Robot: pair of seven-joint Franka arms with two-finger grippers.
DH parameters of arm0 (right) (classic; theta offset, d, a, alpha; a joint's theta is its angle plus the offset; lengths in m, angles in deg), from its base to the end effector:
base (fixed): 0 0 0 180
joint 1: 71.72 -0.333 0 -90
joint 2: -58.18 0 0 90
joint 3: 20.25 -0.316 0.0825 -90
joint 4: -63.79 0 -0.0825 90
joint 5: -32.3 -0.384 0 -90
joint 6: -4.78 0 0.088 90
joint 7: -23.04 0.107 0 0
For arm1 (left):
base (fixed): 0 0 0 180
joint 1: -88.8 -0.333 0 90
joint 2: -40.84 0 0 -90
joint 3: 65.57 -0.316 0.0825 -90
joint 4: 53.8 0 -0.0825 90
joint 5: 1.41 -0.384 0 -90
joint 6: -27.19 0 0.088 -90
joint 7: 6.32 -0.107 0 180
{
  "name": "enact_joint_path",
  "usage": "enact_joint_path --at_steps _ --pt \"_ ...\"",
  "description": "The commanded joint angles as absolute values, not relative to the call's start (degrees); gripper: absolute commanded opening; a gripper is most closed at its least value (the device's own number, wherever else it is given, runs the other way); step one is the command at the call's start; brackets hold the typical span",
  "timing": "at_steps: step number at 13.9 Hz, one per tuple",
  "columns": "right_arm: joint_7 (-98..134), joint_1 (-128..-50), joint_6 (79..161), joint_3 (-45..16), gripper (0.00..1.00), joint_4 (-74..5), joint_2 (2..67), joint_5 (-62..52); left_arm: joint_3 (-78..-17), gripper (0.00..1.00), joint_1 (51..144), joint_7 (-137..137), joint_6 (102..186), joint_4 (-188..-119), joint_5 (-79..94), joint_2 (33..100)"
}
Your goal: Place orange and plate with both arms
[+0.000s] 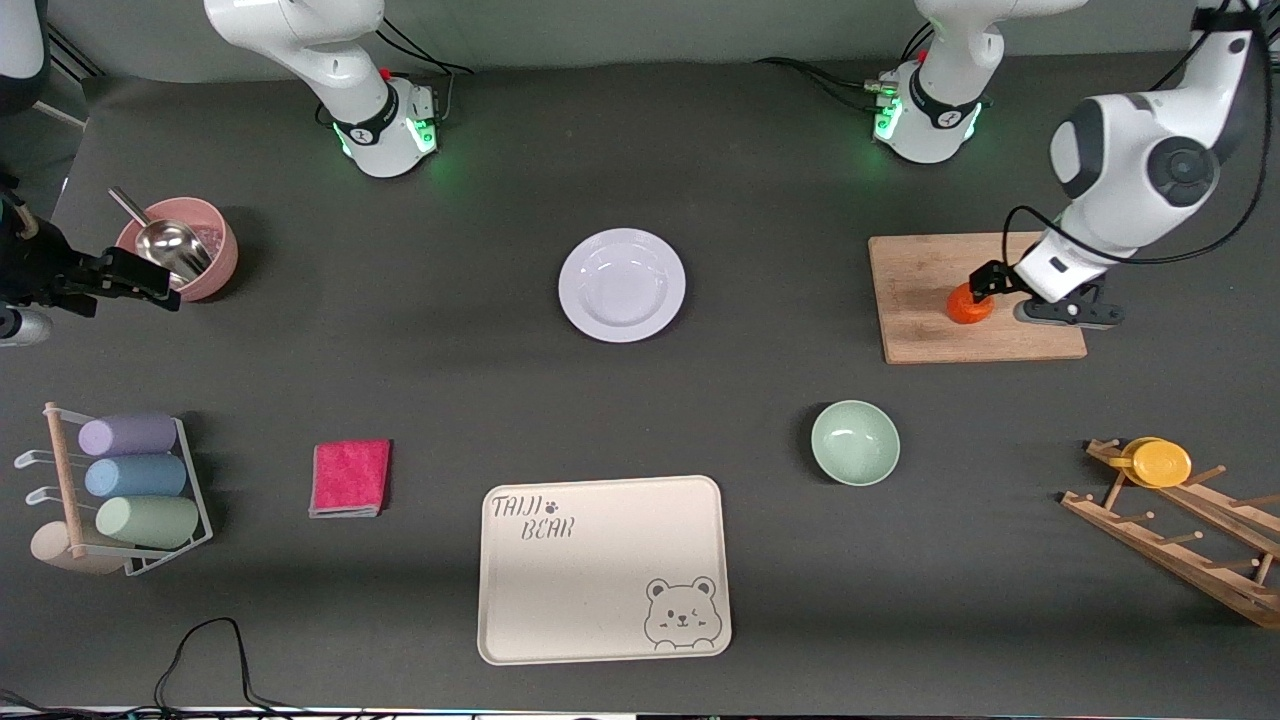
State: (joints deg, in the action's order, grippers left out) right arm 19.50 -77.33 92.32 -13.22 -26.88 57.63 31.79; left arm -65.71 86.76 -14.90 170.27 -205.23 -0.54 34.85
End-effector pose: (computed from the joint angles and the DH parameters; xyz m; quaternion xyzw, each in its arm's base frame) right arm 0.5520 -0.0124 0.6101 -0.9993 -0.0185 0.0319 0.0052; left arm 0.4181 0.0160 0.2759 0.9985 -0.0497 -0.0201 0.0065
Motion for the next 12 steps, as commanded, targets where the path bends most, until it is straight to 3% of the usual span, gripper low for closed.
enact_joint_path --at_steps 1,5,6,8,9,11,12 --pt "22.4 -79.9 96.3 -13.6 1.0 -38.5 67.5 31.7 -65.5 1.0 87.0 -14.1 175.9 -208.3 0.2 38.0" --pt "33.9 -87.0 101.4 -13.6 1.0 -51.9 77.9 31.2 -65.5 1.0 87.0 -14.1 178.3 -209.3 0.2 40.9" --pt "35.6 -88.8 101.5 -13.6 1.0 -53.1 78.7 31.2 -65.5 0.91 87.0 -14.1 178.3 -209.3 0.2 40.9" --pt "38.5 -91.1 101.8 -13.7 1.0 -54.4 79.9 31.2 -65.5 0.41 87.1 -14.1 178.3 -209.2 0.2 41.2" --pt "39.0 -92.0 101.7 -13.7 1.0 -54.6 80.0 31.2 -65.5 0.24 87.0 -14.1 178.1 -209.1 0.2 41.4" --pt "39.0 -93.0 101.7 -13.7 1.0 -54.8 80.0 31.1 -65.5 0.05 87.0 -14.1 177.2 -208.7 0.2 40.9" --pt "38.9 -93.0 101.6 -13.6 1.0 -54.9 79.9 30.6 -65.4 0.04 87.1 -13.4 176.2 -208.4 0.2 40.2"
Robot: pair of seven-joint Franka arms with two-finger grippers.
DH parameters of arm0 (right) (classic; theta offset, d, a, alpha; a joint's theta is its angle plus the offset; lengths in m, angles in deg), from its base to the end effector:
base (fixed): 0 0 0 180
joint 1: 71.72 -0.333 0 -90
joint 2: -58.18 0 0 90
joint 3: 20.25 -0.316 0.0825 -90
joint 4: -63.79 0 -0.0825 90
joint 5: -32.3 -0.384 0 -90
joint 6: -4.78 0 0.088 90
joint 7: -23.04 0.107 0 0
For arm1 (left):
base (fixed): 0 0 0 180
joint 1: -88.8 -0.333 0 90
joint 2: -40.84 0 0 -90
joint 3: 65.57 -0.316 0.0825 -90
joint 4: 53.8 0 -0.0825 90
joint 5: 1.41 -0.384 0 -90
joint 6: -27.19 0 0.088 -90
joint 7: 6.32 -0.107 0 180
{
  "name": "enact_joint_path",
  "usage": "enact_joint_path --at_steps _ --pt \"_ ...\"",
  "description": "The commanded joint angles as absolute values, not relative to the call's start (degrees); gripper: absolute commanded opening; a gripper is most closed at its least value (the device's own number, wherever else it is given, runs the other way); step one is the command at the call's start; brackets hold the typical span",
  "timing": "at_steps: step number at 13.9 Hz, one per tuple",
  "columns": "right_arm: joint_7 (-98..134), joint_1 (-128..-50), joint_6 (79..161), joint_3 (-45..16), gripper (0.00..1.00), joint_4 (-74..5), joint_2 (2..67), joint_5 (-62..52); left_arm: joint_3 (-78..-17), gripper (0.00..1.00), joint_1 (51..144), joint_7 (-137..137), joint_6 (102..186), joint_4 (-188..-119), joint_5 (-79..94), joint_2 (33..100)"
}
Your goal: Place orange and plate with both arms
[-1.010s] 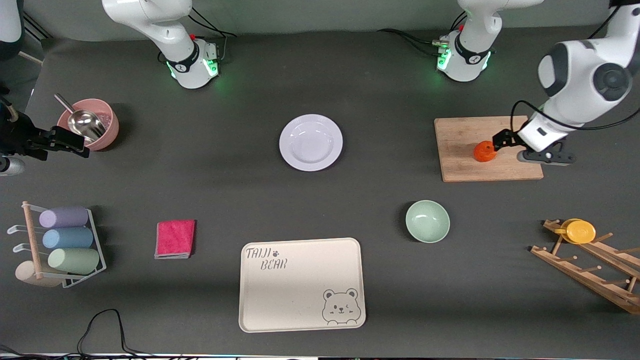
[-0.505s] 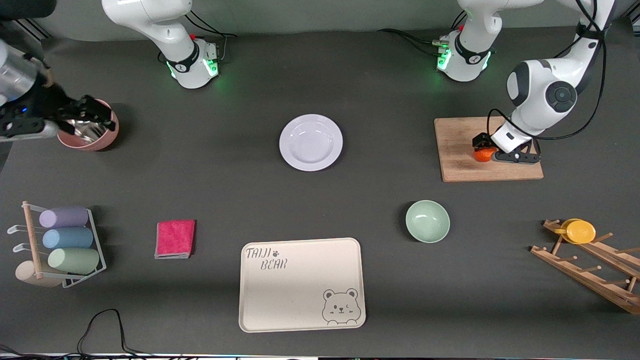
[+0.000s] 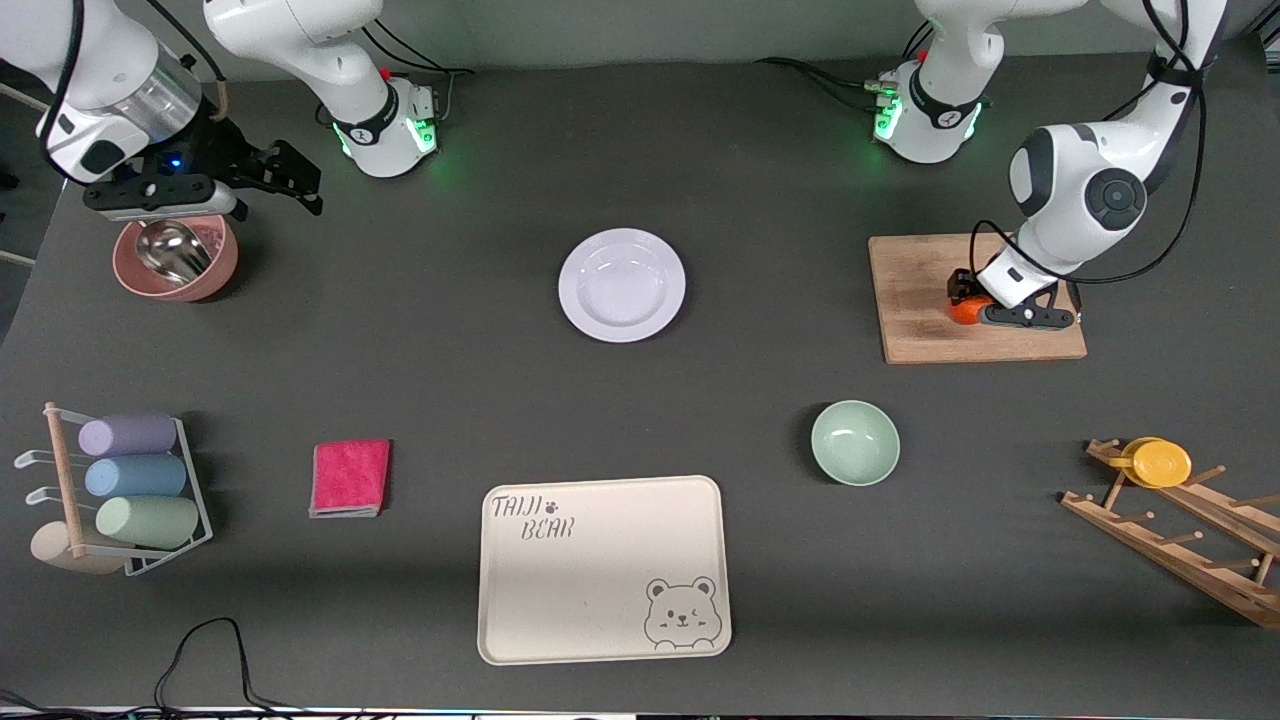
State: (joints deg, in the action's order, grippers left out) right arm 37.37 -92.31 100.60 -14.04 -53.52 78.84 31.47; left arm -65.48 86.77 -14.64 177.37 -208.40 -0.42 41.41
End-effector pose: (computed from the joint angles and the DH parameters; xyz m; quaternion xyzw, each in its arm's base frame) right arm 0.4310 0.1052 0.5860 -0.9996 -0.0033 0.0146 0.0234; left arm 0.3999 0.0139 0.2201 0.9979 -0.0479 -0.0430 0.0078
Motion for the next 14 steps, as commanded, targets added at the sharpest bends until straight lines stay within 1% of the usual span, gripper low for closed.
enact_joint_path --at_steps 1,2,3,5,7,9,11,12,14 --pt "38.3 -92.9 101.6 -13.0 1.0 -55.0 79.9 27.8 -64.9 0.04 87.9 -10.9 173.6 -207.4 0.2 39.2" --pt "37.5 -92.8 101.5 -10.9 1.0 -55.6 79.8 22.3 -63.7 0.04 90.0 -6.9 170.0 -205.4 0.2 38.3" --pt "35.6 -92.9 101.6 -8.9 1.0 -56.7 79.8 18.2 -62.7 0.04 92.0 -2.3 164.5 -202.3 0.2 37.5" --pt "31.4 -92.9 101.9 -7.6 1.0 -58.9 80.0 15.0 -59.9 0.04 95.7 6.8 153.0 -193.9 0.3 37.2" --pt "28.8 -92.9 102.9 -5.4 1.0 -62.0 80.2 8.5 -57.5 0.04 100.3 15.9 145.6 -185.9 5.0 37.9" --pt "23.6 -92.9 104.5 -3.9 1.0 -65.7 80.2 2.7 -55.2 0.04 106.7 26.1 143.0 -179.8 9.4 40.1" --pt "16.3 -92.9 107.5 -2.6 1.0 -70.9 79.6 -4.7 -54.0 0.04 113.5 37.7 143.8 -174.0 9.7 44.4" --pt "12.3 -92.9 109.5 -2.3 1.0 -74.2 79.4 -8.3 -54.0 0.04 117.1 42.4 144.0 -169.8 9.7 47.9" --pt "3.7 -92.8 114.2 -2.2 1.0 -80.5 78.3 -14.9 -54.0 0.04 122.3 50.1 144.8 -159.7 9.6 57.1"
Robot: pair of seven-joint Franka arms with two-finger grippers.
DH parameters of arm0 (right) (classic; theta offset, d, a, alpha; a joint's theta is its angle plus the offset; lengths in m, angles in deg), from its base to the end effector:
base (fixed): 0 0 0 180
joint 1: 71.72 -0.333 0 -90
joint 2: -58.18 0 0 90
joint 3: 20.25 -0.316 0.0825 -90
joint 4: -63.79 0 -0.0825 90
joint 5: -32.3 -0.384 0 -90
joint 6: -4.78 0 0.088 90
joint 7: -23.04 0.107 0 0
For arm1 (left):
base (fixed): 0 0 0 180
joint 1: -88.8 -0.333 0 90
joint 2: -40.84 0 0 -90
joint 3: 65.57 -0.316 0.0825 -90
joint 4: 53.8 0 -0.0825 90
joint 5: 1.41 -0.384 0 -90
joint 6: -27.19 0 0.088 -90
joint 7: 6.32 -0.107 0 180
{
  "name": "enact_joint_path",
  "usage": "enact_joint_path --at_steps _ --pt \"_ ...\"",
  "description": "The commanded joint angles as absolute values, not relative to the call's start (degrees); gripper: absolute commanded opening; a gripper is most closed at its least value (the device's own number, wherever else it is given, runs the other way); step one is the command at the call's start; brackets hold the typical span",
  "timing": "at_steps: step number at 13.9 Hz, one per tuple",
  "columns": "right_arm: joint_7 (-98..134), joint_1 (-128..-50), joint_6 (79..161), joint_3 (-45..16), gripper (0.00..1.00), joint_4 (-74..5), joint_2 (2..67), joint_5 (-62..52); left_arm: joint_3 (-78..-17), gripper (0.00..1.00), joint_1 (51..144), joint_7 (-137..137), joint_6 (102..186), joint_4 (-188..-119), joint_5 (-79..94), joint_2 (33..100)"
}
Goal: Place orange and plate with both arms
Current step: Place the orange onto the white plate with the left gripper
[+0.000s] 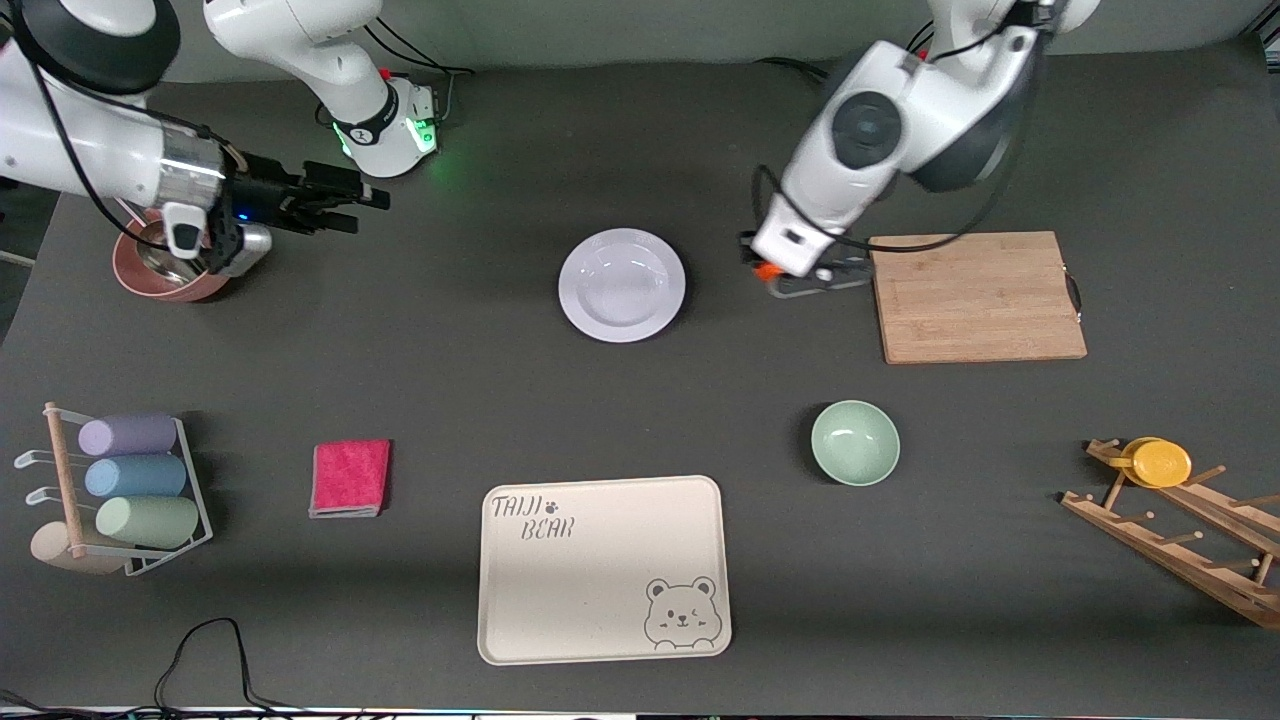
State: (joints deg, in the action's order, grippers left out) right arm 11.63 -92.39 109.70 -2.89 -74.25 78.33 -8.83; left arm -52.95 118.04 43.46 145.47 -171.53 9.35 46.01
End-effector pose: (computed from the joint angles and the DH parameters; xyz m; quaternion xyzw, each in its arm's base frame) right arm 0.4149 0.0734 0.4437 -0.9199 -0.0012 0.0959 0.3801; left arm 0.4096 -0.3780 0.3894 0.9883 0.1162 -0.0925 0.0348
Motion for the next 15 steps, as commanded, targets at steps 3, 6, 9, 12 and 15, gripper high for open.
enact_joint_path --at_steps 3,6,9,12,15 --pt "-8.7 -92.8 115.1 0.9 1.0 -83.6 72.9 -22.1 -54.0 0.05 128.1 55.6 150.0 -150.8 8.8 67.8" --pt "-21.0 -92.9 114.8 2.7 1.0 -86.1 66.6 -28.9 -54.1 0.08 131.7 56.7 157.5 -150.4 8.3 73.3" --pt "-30.0 -92.9 114.3 2.7 1.0 -86.2 59.6 -36.0 -54.2 0.19 133.3 58.6 160.7 -150.4 6.4 76.5" --pt "-38.8 -92.9 113.2 2.7 1.0 -86.2 52.4 -42.1 -54.2 1.0 133.7 59.8 159.2 -150.4 4.1 76.4" --pt "-43.6 -92.9 111.8 2.6 1.0 -85.9 46.7 -46.7 -54.4 1.0 132.9 59.3 150.8 -150.3 4.1 70.7"
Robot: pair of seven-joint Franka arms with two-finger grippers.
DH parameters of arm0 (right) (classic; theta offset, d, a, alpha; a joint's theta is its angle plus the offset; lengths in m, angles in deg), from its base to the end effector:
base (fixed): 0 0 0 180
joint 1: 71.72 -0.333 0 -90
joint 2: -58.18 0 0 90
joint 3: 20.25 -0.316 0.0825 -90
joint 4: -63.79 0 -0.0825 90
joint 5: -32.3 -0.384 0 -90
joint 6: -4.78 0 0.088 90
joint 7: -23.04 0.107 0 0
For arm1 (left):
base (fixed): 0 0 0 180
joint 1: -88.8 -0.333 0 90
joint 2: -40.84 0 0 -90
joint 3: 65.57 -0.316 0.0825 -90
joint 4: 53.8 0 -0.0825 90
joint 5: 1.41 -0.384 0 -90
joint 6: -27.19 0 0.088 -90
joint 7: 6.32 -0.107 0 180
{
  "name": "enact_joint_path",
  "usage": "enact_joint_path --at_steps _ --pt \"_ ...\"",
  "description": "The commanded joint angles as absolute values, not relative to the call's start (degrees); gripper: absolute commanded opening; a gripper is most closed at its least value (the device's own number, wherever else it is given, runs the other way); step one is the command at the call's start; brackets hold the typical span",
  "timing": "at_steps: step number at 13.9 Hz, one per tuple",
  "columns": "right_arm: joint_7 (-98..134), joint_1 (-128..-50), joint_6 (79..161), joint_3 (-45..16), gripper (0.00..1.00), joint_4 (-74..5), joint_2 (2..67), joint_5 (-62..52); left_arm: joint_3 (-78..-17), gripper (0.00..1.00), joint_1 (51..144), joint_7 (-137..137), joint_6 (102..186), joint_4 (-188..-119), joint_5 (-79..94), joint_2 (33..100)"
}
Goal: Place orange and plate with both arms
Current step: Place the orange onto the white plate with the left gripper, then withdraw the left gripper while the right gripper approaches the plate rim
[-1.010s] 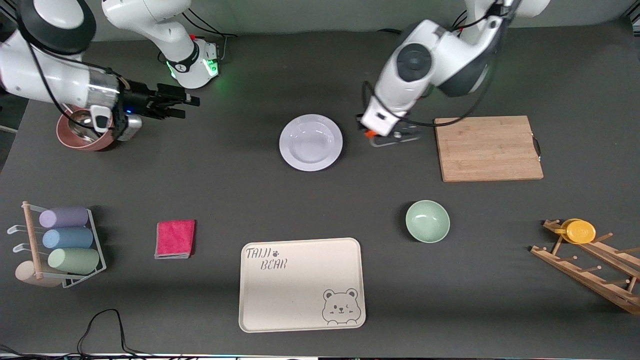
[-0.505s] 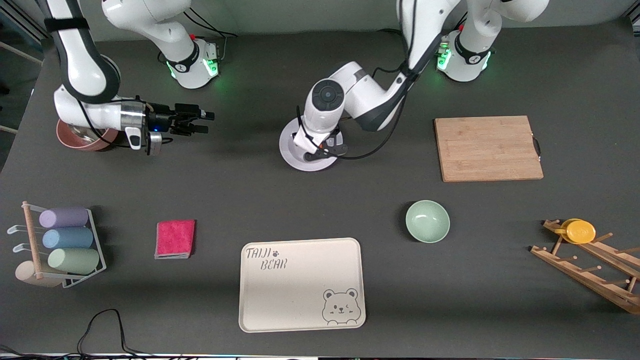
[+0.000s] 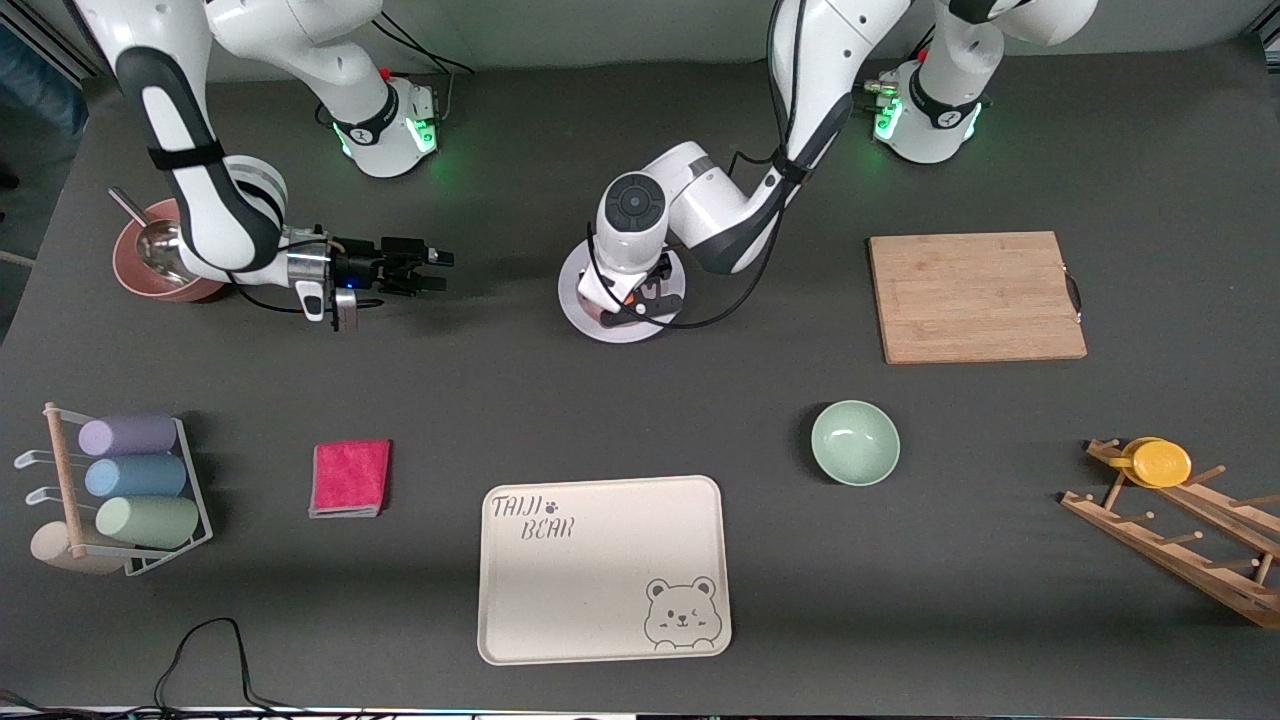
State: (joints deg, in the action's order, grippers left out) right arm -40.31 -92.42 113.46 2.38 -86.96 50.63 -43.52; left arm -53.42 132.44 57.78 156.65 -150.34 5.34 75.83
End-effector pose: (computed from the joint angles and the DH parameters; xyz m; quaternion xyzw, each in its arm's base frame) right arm 0.3719 0.0526 0.1935 -0.8456 -0.0049 0.0358 0.5325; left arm 0.3901 -0.5523 0.2499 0.9861 0.1275 -0.0978 0.0415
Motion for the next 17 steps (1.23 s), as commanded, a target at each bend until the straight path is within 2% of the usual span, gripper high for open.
enact_joint_path --at_steps 1,5,8,15,16,17 --pt "-43.6 -92.9 111.6 2.6 1.0 -85.7 45.5 -47.0 -54.6 1.0 131.8 58.9 148.9 -150.4 4.1 68.3" --pt "-43.7 -93.0 111.5 2.0 1.0 -85.5 42.1 -48.5 -54.5 1.0 121.4 47.5 136.2 -149.5 4.6 58.4" --pt "-45.3 -94.6 111.5 1.8 1.0 -84.9 39.9 -50.4 -54.5 1.0 110.0 35.5 131.7 -149.5 4.1 51.6" --pt "-49.8 -94.9 111.4 1.0 1.0 -83.4 35.4 -53.4 -55.0 1.0 92.2 11.4 119.2 -148.3 -2.3 44.1" --pt "-49.8 -94.9 111.4 1.0 0.98 -83.3 35.4 -53.4 -55.0 1.0 90.4 9.5 117.8 -147.8 -2.3 43.9" --pt "-49.8 -94.9 111.5 1.0 0.88 -83.3 35.3 -53.4 -55.2 1.0 88.9 7.6 117.1 -147.5 -2.0 43.4"
